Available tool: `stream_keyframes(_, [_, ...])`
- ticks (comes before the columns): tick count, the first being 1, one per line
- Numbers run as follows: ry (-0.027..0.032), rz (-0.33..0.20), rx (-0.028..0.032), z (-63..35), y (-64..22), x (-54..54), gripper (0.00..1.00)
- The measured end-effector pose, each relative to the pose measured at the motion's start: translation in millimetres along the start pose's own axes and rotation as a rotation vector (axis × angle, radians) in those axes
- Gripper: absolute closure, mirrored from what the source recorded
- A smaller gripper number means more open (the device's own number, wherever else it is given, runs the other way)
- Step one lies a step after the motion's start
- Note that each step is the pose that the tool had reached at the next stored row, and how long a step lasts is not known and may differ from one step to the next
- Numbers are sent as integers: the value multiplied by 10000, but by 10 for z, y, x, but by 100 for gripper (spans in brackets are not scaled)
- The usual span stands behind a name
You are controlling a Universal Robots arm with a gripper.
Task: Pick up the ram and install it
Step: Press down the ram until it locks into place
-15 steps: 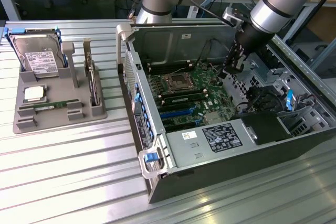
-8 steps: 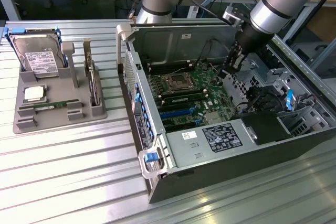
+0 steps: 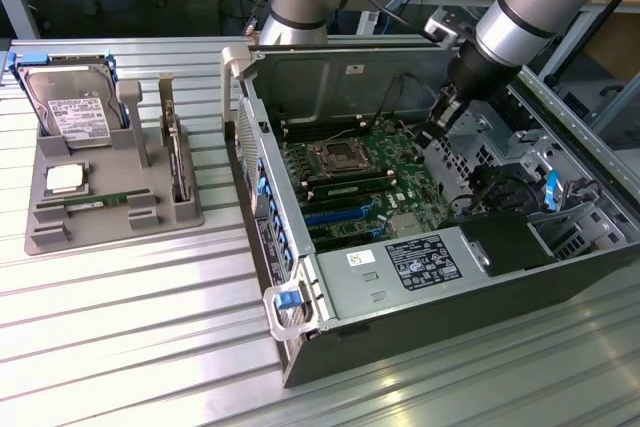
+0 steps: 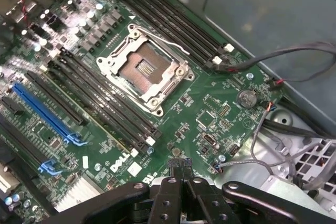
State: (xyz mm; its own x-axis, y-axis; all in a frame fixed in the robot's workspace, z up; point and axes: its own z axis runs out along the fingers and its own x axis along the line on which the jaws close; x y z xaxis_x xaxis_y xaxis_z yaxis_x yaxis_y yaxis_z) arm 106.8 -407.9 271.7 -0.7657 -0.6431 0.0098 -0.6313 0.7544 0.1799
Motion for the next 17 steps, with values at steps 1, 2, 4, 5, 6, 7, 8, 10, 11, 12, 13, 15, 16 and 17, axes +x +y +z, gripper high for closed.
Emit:
stream_keyframes(1, [-41,221,-3,2,0,0,90])
stream_keyframes(2, [-79,432,-5,4,-1,0,90])
stream_keyframes(4, [-131,716,-7,6,-1,0,90])
stream_keyframes(5, [-146,797,-9,7,-1,0,90])
stream_keyframes(6, [-172,943,-9,8,-2,0,90])
stream_keyframes(7, [-194,1058,-11,10,-2,0,90])
stream_keyframes(8, [-207,1133,-12,11,-2,0,90])
stream_keyframes(10, [-272,1486,-15,14,-2,0,90])
stream_keyframes(11, [-316,1727,-18,17,-3,0,90])
stream_keyframes(12, [-330,1802,-18,17,-3,0,90])
stream_keyframes(13, [-350,1914,-19,18,-3,0,90])
stream_keyframes(15, [-386,2112,-21,20,-4,0,90])
stream_keyframes(16, [-411,2244,-23,21,-4,0,90])
stream_keyframes(17, [-468,2558,-25,25,-4,0,90])
